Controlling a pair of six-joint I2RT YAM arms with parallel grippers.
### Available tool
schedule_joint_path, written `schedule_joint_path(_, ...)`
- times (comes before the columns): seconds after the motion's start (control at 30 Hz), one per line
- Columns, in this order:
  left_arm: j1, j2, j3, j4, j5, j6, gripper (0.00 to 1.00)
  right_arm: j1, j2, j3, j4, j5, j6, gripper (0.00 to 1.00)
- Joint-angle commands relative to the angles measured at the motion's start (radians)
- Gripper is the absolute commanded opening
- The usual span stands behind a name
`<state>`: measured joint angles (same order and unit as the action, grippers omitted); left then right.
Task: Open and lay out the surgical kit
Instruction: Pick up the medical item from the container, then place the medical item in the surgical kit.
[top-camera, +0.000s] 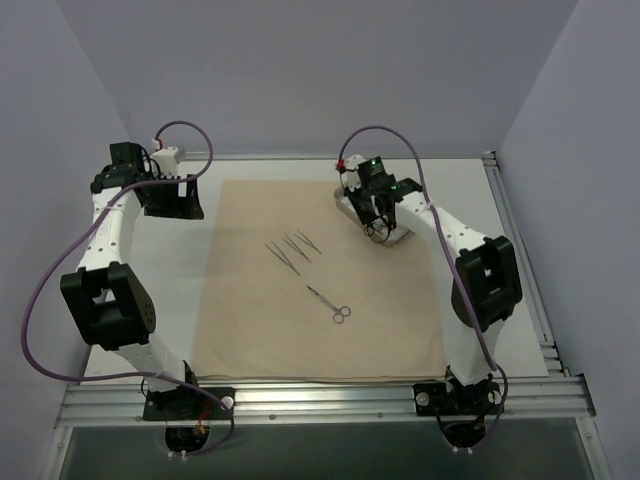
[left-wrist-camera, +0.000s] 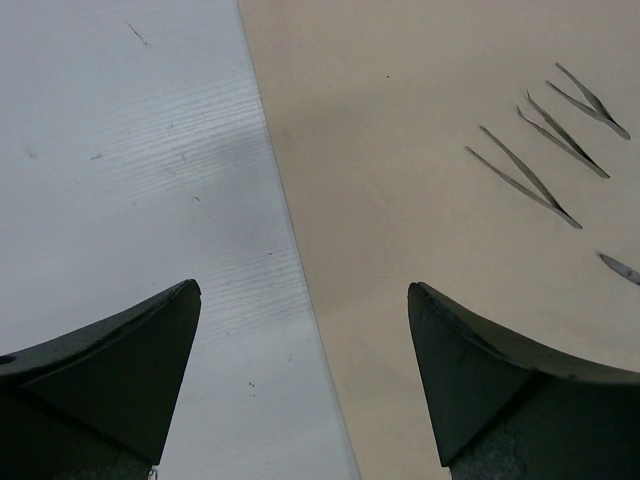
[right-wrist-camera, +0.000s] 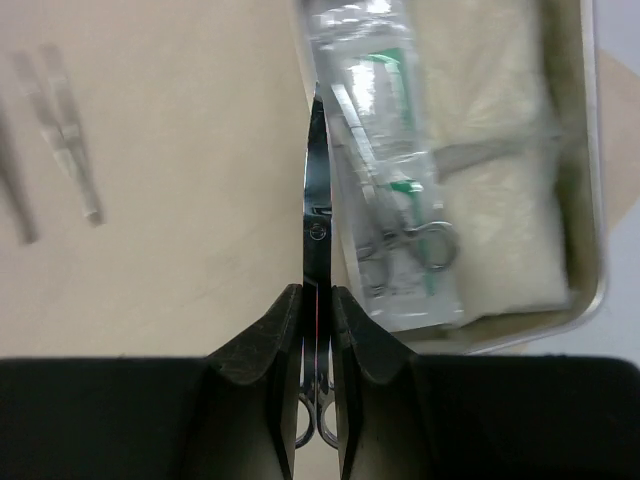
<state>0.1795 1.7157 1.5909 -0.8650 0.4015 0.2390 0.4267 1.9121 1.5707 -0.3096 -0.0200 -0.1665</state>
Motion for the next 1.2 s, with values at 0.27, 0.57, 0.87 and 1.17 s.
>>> schedule_joint_path(0.27, 0.008, -0.087, -0.002, 0.021, 0.057, 0.011, 0.94, 0.248, -0.292, -0.485, 0.072, -0.153, 0.14, 0.0)
schedule_joint_path(0.57, 0.011, -0.111, -0.014, 0.023, 0.068, 0.013, 0.94, 0.288, -0.205, -0.512, 0.102, -0.12, 0.121, 0.0)
schedule_joint_path(0.87, 0.018, -0.111, -0.011, 0.023, 0.076, 0.013, 0.94, 0.287, -0.162, -0.503, 0.121, -0.069, 0.084, 0.0)
schedule_joint_path(1.17, 0.02, -0.108, -0.009, 0.02, 0.071, 0.014, 0.94, 0.287, -0.124, -0.494, 0.133, -0.058, 0.064, 0.06)
